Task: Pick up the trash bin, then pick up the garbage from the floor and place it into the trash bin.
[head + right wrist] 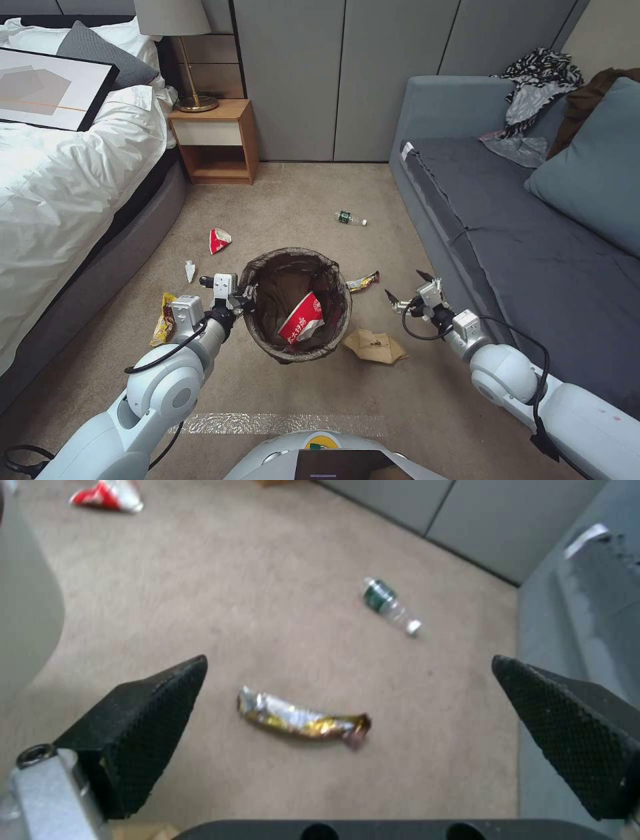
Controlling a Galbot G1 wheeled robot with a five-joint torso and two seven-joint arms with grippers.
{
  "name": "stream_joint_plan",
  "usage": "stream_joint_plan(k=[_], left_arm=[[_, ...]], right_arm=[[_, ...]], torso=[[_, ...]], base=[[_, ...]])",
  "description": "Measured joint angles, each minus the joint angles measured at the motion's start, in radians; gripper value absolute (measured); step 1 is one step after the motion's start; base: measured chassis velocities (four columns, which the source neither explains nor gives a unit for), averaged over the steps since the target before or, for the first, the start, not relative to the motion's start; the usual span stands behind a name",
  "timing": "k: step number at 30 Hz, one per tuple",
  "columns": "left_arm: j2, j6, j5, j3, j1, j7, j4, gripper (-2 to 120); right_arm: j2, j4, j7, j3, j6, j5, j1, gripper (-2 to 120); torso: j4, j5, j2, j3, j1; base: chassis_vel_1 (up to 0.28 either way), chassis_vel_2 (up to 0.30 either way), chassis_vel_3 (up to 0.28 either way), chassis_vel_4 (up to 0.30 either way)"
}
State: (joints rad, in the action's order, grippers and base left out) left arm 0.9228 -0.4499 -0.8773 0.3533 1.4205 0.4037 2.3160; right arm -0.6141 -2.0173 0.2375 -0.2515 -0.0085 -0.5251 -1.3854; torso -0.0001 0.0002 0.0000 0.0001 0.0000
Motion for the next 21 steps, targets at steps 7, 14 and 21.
stream_joint_plan(k=[7, 14, 21], left_arm=[[0.007, 0.000, 0.001, -0.010, -0.009, 0.001, -0.005, 5], [0.002, 0.000, -0.001, -0.015, -0.026, 0.001, -0.013, 5], [0.006, 0.000, 0.000, -0.024, -0.034, 0.002, -0.016, 5]], right_arm=[[0.099, 0.124, -0.050, 0.187, 0.029, -0.004, 0.110, 100], [0.093, 0.214, -0.117, 0.278, 0.080, -0.017, 0.139, 100], [0.063, 0.326, -0.221, 0.336, 0.158, -0.039, 0.171, 100]], torso=[[0.0001, -0.0001, 0.000, 0.000, 0.000], [0.0000, -0.0001, 0.000, 0.000, 0.000], [0.0001, -0.0002, 0.000, 0.000, 0.000]], base=[[0.000, 0.000, 0.000, 0.000], [0.000, 0.000, 0.000, 0.000], [0.000, 0.000, 0.000, 0.000]])
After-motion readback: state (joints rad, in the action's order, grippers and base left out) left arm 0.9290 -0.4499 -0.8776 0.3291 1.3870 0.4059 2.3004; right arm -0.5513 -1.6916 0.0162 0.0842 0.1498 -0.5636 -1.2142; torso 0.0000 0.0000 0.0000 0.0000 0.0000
